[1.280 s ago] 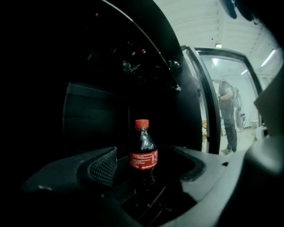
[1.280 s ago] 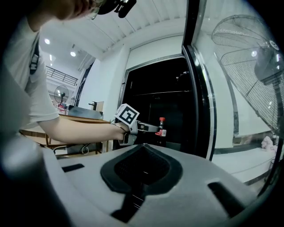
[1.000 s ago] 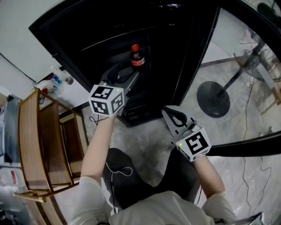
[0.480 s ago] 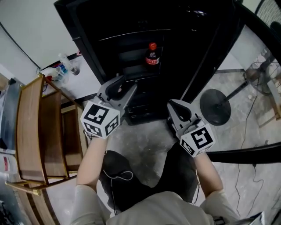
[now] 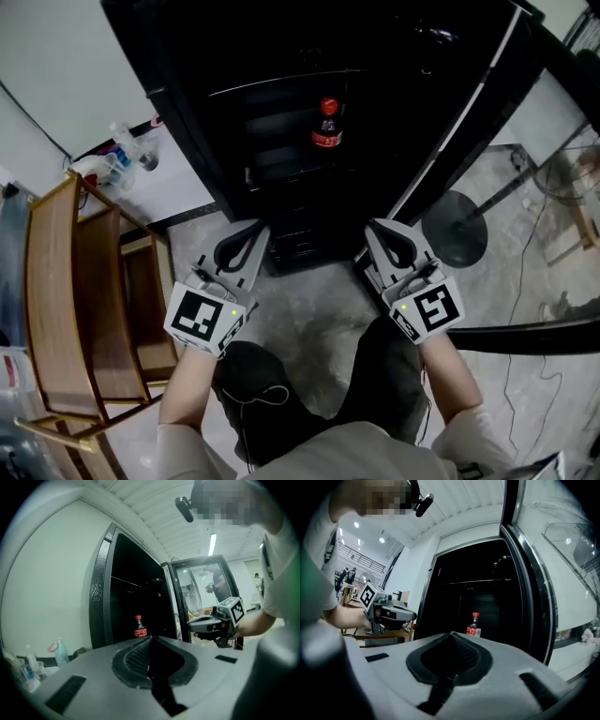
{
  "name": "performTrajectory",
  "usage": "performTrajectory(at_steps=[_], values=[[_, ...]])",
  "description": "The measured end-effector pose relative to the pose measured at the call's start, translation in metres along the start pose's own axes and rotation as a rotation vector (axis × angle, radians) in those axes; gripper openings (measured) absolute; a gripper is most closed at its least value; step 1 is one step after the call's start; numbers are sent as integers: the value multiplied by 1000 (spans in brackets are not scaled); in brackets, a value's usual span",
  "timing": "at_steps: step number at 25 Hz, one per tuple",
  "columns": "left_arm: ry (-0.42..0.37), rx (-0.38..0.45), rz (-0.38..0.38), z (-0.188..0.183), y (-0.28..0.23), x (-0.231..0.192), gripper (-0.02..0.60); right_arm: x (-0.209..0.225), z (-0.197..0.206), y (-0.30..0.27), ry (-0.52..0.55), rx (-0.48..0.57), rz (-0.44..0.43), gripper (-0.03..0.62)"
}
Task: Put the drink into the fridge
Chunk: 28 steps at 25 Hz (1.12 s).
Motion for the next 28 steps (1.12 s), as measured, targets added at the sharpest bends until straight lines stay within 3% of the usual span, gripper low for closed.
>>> performTrajectory(at_steps=[6, 11, 17, 23, 28], values=[[-16, -5, 113, -31, 0, 11, 8, 11, -53, 6, -38, 15, -9, -2], [80, -29, 137, -102, 28, 13, 8, 11, -118, 40, -118, -33, -37, -2], [121, -46, 115, -199, 73, 19, 8, 12, -205, 84, -146, -109, -38, -2], [103, -59, 77, -295, 118, 42, 6, 15, -301, 136, -146, -144, -52, -2], [110, -38, 38, -372, 151, 85, 6, 29, -351, 194, -372, -221, -42, -2]])
Point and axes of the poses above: the fingertips, and each gripper's own axes: y backward along the fingers, x to its right, z out of its underside, the point moved 7 cm from there along y, backward along the fingers, and after that the axes turned 8 degrees about -x, right-handed, at the moved point
